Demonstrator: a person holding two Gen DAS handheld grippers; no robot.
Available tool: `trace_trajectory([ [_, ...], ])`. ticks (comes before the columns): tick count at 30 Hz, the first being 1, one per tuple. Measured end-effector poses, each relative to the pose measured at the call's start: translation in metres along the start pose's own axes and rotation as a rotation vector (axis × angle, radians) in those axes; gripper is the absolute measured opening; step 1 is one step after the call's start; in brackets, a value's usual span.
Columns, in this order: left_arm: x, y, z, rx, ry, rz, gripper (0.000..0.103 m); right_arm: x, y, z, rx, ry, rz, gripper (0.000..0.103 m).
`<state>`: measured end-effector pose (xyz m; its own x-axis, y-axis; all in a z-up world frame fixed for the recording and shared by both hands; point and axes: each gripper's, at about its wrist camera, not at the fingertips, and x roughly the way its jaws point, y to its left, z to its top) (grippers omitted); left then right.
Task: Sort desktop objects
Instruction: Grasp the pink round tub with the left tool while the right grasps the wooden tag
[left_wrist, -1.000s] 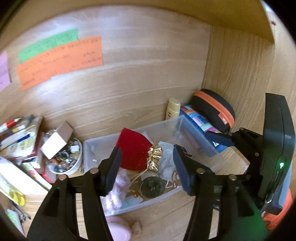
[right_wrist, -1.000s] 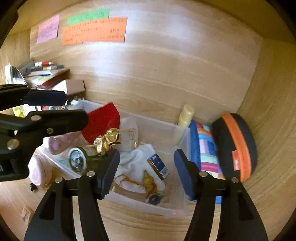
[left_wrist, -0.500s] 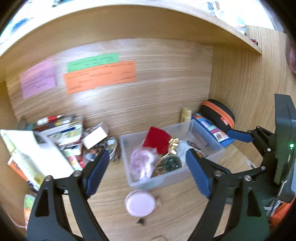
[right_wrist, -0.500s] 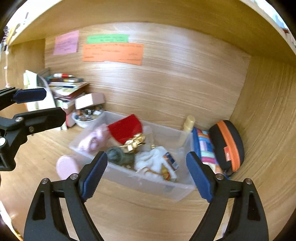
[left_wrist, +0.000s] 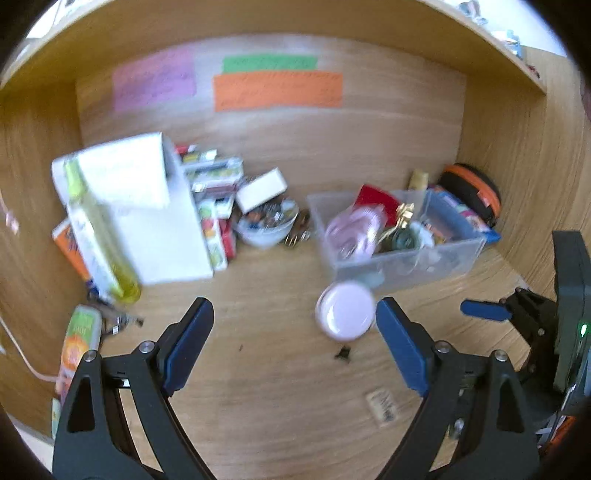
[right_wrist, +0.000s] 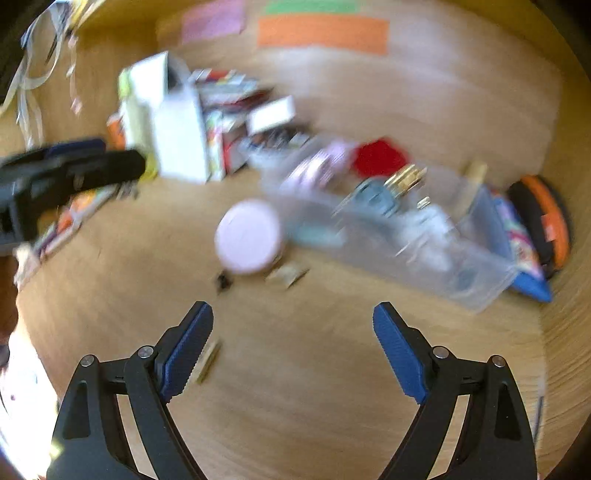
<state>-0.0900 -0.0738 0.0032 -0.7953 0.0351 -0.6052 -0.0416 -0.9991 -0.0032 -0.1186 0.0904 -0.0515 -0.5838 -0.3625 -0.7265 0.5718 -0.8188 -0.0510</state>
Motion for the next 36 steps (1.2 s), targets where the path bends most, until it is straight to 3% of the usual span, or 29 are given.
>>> trace_trajectory([
  [8,0.02,0.025,-0.03,-0.075,0.084,0.01,0.09,0.025,0.045,-0.021,-0.132,0.059,0.041,0.082],
  [12,0.028,0.027,-0.035,-0.076,0.107,0.004,0.09,0.035,0.051,-0.023,-0.153,0.094,0.053,0.057],
  [14,0.033,0.023,-0.034,-0.064,0.116,-0.005,0.09,0.036,0.049,-0.024,-0.142,0.099,0.071,0.051],
  [19,0.049,0.003,-0.029,-0.014,0.129,-0.042,0.09,0.034,0.042,-0.026,-0.135,0.101,0.077,0.022],
  [30,0.102,-0.043,-0.012,0.064,0.208,-0.096,0.09,0.024,-0.019,-0.028,-0.024,0.1,0.025,0.022],
  [36,0.125,-0.048,-0.006,0.027,0.243,-0.087,0.09,0.015,-0.058,-0.026,0.065,0.08,0.016,0.022],
])
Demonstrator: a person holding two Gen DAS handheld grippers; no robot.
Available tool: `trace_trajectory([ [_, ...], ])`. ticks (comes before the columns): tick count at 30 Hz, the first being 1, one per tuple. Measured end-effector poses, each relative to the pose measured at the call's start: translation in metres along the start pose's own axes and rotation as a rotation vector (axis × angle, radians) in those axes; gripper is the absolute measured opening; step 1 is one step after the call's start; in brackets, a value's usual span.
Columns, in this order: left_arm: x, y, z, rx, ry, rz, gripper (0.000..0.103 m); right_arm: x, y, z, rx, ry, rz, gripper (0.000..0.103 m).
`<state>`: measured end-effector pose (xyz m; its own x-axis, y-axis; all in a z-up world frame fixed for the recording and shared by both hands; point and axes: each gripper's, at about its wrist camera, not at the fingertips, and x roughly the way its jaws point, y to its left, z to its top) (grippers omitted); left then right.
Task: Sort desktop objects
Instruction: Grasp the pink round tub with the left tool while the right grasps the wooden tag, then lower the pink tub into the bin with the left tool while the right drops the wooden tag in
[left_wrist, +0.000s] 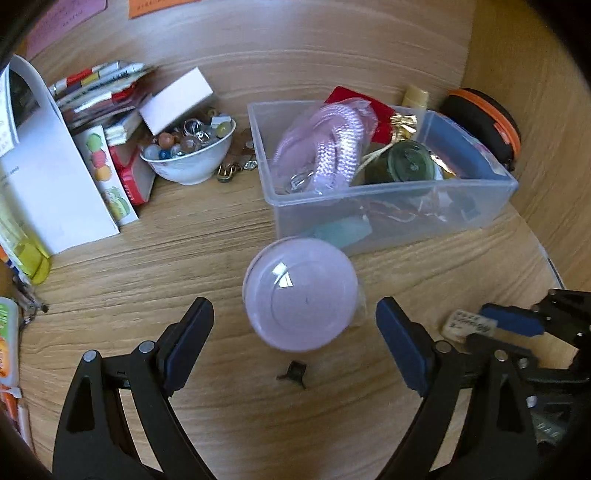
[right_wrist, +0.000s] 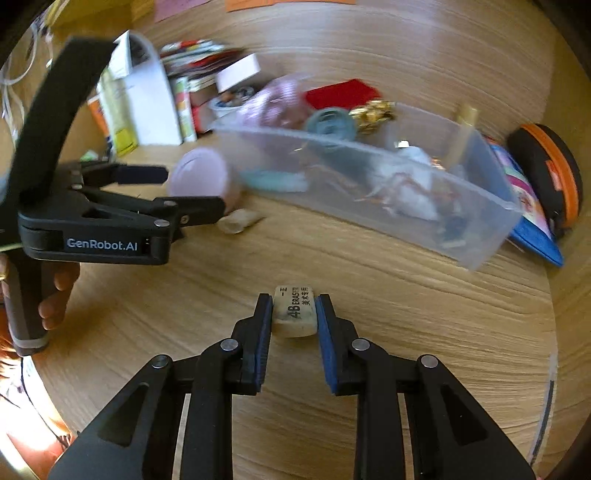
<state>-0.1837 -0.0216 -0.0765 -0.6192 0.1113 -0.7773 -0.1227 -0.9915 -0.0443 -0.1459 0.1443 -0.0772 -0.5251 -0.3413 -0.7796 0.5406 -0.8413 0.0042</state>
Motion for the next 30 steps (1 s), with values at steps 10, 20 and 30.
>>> trace_trajectory([
  [10,0.012,0.003,-0.003,-0.06,0.019,0.034,0.065,-0.007,-0.03,0.01,0.058,-0.026,0.017,0.022],
  [20,-0.006,0.014,-0.009,-0.096,-0.025,0.064,0.065,-0.01,-0.035,0.012,0.083,-0.03,0.059,0.022],
  [30,-0.054,0.01,0.003,-0.078,-0.143,0.036,0.065,-0.028,-0.048,0.028,0.101,-0.079,0.043,0.022],
])
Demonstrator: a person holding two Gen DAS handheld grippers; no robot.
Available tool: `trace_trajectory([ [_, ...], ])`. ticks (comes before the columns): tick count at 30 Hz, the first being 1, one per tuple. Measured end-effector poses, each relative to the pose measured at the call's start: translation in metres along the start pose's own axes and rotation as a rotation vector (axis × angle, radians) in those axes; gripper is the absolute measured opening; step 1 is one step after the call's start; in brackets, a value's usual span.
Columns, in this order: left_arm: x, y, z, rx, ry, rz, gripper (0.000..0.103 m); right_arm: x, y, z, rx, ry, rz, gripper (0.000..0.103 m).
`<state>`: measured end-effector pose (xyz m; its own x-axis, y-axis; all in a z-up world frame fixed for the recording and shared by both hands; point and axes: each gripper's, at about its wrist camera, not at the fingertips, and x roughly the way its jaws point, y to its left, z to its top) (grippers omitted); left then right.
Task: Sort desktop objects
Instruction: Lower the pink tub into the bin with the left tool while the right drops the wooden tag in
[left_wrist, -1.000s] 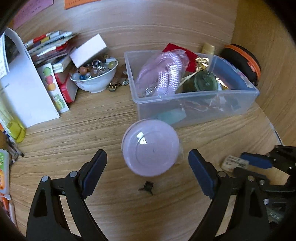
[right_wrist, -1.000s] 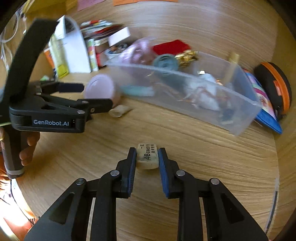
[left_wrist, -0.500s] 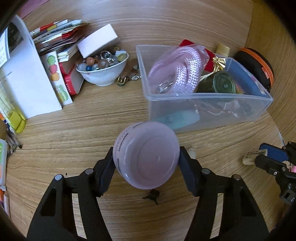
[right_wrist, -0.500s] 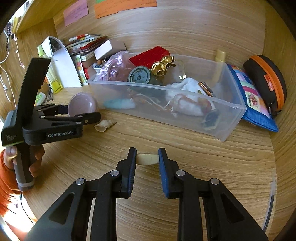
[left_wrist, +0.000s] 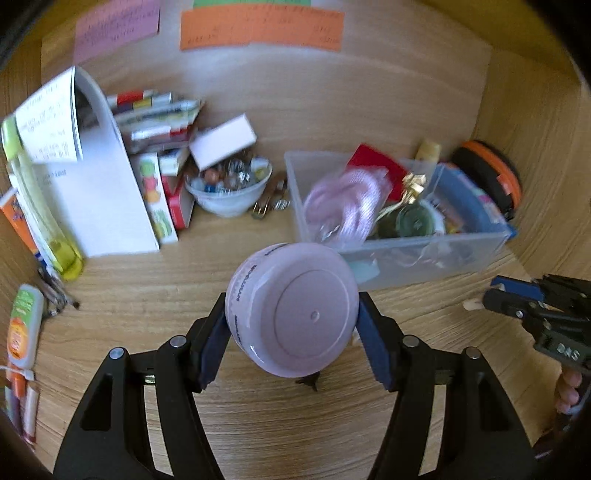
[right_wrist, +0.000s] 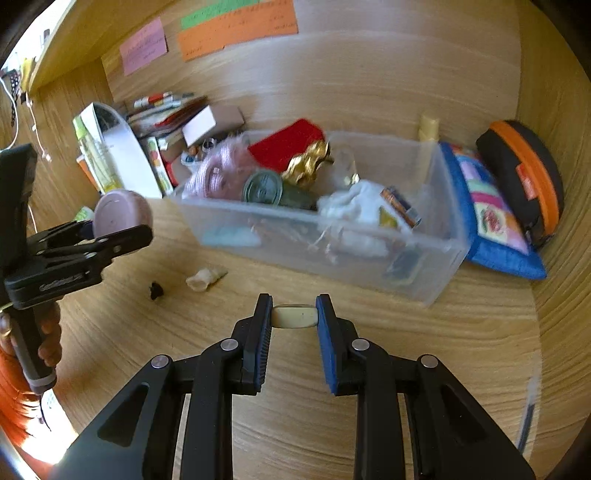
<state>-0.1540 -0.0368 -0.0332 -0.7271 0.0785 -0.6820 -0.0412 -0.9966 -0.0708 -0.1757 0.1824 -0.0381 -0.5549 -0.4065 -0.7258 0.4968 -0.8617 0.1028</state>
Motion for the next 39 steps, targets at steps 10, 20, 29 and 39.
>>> trace_trajectory([
  [10,-0.02,-0.021,0.042,0.035,-0.061,-0.083,0.065,-0.024,-0.021,0.039,0.029,-0.103,-0.007,0.022],
  [20,0.003,-0.056,0.083,0.078,-0.075,-0.149,0.065,-0.02,-0.045,0.073,0.057,-0.146,-0.023,0.022],
  [29,0.056,-0.08,0.114,0.113,-0.026,-0.17,0.065,0.026,-0.066,0.093,0.078,-0.095,-0.085,0.022],
  [39,0.104,-0.093,0.116,0.137,0.051,-0.164,0.065,0.06,-0.065,0.091,0.054,-0.054,-0.104,0.023],
])
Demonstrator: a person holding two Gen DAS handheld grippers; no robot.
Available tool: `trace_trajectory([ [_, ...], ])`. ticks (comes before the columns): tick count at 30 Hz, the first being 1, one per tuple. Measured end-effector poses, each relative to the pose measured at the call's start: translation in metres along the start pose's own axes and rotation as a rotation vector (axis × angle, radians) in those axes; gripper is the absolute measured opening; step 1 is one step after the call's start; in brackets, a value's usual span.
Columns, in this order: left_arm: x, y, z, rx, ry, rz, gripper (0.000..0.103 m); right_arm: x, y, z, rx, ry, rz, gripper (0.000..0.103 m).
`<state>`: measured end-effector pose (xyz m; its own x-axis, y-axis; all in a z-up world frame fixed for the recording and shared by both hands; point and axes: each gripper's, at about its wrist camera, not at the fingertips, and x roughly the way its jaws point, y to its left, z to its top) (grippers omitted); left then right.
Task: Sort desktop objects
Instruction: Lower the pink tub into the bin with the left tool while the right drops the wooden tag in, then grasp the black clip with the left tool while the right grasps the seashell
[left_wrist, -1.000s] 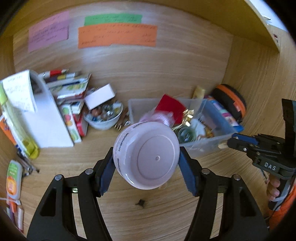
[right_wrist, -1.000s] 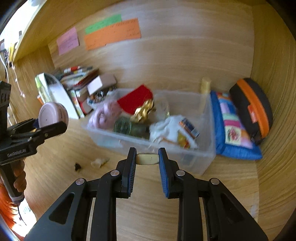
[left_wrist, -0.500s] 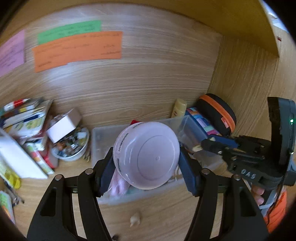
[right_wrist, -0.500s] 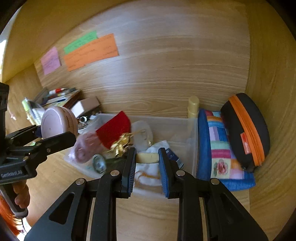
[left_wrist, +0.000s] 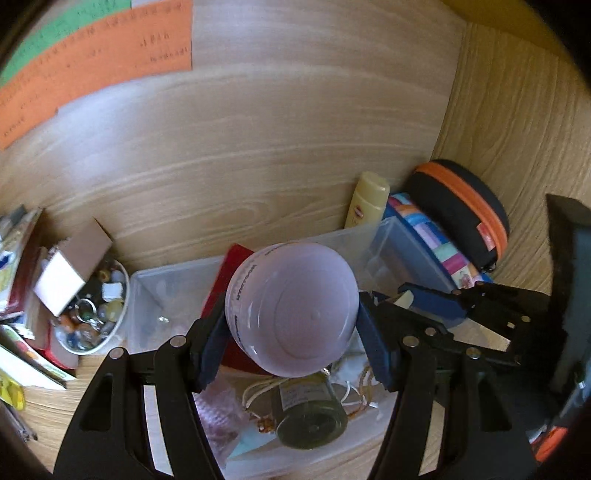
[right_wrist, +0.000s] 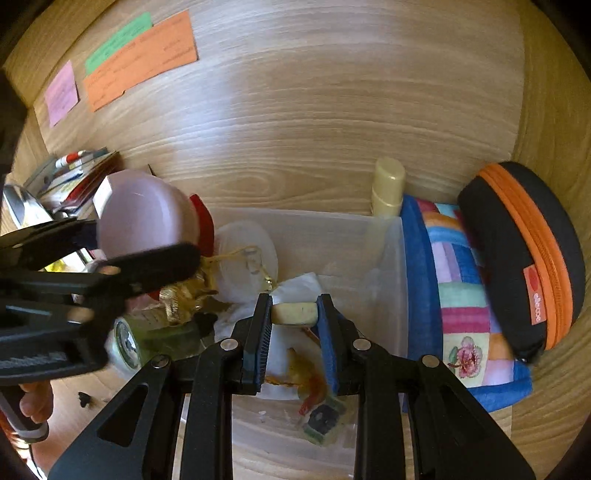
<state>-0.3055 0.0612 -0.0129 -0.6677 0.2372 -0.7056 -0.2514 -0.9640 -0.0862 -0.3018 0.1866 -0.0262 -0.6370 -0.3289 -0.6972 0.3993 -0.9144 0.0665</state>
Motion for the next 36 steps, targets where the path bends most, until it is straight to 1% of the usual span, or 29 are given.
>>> trace_trajectory([
  [2,0.001,0.0,-0.001,-0.001,0.0,0.0,0.065,0.002,0.006,0.0,-0.023,0.003,-0.01,0.023],
  [5,0.001,-0.002,-0.002,0.001,0.009,-0.005,0.065,0.008,0.009,-0.001,-0.039,0.024,-0.011,0.028],
  [6,0.001,-0.003,-0.003,0.002,0.019,-0.011,0.065,0.01,0.009,-0.001,-0.041,0.037,-0.013,0.032],
  [7,0.0,-0.004,-0.004,0.007,0.029,-0.018,0.065,0.012,0.012,-0.002,-0.058,0.041,-0.03,0.039],
  [9,-0.005,-0.007,-0.005,0.02,0.026,-0.006,0.066,0.012,0.014,-0.002,-0.063,0.047,-0.043,0.047],
  [11,-0.015,-0.01,-0.005,0.035,0.008,0.007,0.066,0.009,0.017,-0.002,-0.067,0.044,-0.037,0.049],
  [13,-0.027,-0.011,-0.005,0.039,-0.014,0.0,0.069,0.003,0.02,-0.002,-0.074,0.035,-0.047,0.056],
  [14,-0.032,-0.011,-0.005,0.041,-0.023,0.001,0.073,-0.001,0.021,-0.001,-0.075,0.025,-0.056,0.059],
  [16,-0.047,-0.012,-0.005,0.049,-0.054,0.01,0.076,-0.012,0.022,0.0,-0.075,0.0,-0.075,0.069],
  [19,-0.073,-0.011,-0.006,0.056,-0.101,0.03,0.082,-0.029,0.026,0.001,-0.078,-0.035,-0.106,0.074],
  [20,-0.085,-0.01,-0.008,0.053,-0.123,0.039,0.086,-0.034,0.027,0.001,-0.079,-0.043,-0.117,0.075],
  [21,-0.092,-0.009,-0.009,0.05,-0.134,0.044,0.091,-0.04,0.03,0.002,-0.078,-0.051,-0.129,0.078],
  [22,-0.103,-0.007,-0.012,0.046,-0.151,0.052,0.092,-0.042,0.034,0.005,-0.075,-0.057,-0.133,0.082],
  [26,-0.131,-0.003,-0.024,0.048,-0.196,0.084,0.095,-0.065,0.043,0.006,-0.06,-0.087,-0.129,0.083],
  [30,-0.157,0.007,-0.044,0.059,-0.22,0.134,0.099,-0.084,0.058,0.004,-0.053,-0.111,-0.103,0.086],
  [33,-0.165,0.016,-0.058,0.051,-0.224,0.162,0.1,-0.091,0.074,0.001,-0.06,-0.126,-0.096,0.087],
  [36,-0.171,0.027,-0.075,0.041,-0.212,0.174,0.1,-0.101,0.083,-0.008,-0.07,-0.133,-0.086,0.087],
])
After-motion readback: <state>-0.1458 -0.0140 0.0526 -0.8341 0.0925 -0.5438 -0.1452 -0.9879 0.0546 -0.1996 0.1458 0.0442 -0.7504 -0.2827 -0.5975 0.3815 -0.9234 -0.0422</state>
